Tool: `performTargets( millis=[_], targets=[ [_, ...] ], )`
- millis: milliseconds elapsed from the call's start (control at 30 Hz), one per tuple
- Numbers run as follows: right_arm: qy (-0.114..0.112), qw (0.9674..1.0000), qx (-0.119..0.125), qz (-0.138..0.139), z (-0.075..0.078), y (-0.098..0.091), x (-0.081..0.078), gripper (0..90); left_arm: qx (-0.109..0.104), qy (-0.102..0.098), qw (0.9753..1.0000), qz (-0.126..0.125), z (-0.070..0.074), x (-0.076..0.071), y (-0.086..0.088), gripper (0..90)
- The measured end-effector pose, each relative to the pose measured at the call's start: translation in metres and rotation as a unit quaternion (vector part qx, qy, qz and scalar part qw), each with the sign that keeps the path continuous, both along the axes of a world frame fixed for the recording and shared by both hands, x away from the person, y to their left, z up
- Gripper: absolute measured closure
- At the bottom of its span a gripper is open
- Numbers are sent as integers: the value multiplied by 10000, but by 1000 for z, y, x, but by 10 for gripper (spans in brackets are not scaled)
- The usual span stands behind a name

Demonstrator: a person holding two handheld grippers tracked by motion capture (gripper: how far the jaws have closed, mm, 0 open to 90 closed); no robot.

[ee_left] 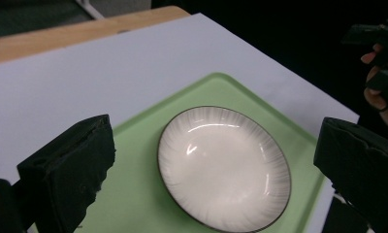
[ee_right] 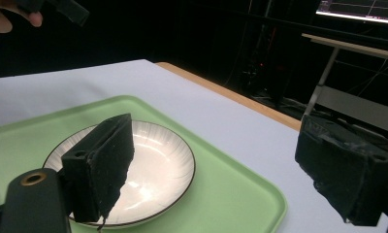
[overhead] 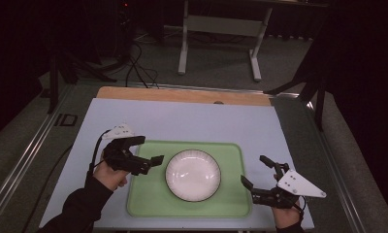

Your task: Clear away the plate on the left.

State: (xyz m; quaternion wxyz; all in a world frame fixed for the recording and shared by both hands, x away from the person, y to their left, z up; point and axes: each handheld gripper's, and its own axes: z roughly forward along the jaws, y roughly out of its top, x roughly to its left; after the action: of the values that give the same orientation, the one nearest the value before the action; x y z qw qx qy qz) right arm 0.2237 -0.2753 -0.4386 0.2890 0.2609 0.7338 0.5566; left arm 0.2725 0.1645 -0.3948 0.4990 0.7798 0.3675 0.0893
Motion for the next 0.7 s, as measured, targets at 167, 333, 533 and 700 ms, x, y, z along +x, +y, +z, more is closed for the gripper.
performTargets(
  millis=[167, 333, 533, 700],
  targets=[
    [-18, 10000, -13, 10, 0, 1, -1, 137, 44, -124, 9999, -97, -4, -10, 9, 15],
    [8, 10000, -10, 13, 0, 1, 0, 137, 21, -152, 9998, -135, -10, -19, 15, 15],
    [6, 10000, -14, 26, 0, 2, 0, 137, 41, -151, 9998, -112, -17, -29, 21, 15],
    [2, 10000, -26, 26, 0, 2, 0, 137, 22, -292, 9996, -14, -26, -36, 26, 15]
  ],
)
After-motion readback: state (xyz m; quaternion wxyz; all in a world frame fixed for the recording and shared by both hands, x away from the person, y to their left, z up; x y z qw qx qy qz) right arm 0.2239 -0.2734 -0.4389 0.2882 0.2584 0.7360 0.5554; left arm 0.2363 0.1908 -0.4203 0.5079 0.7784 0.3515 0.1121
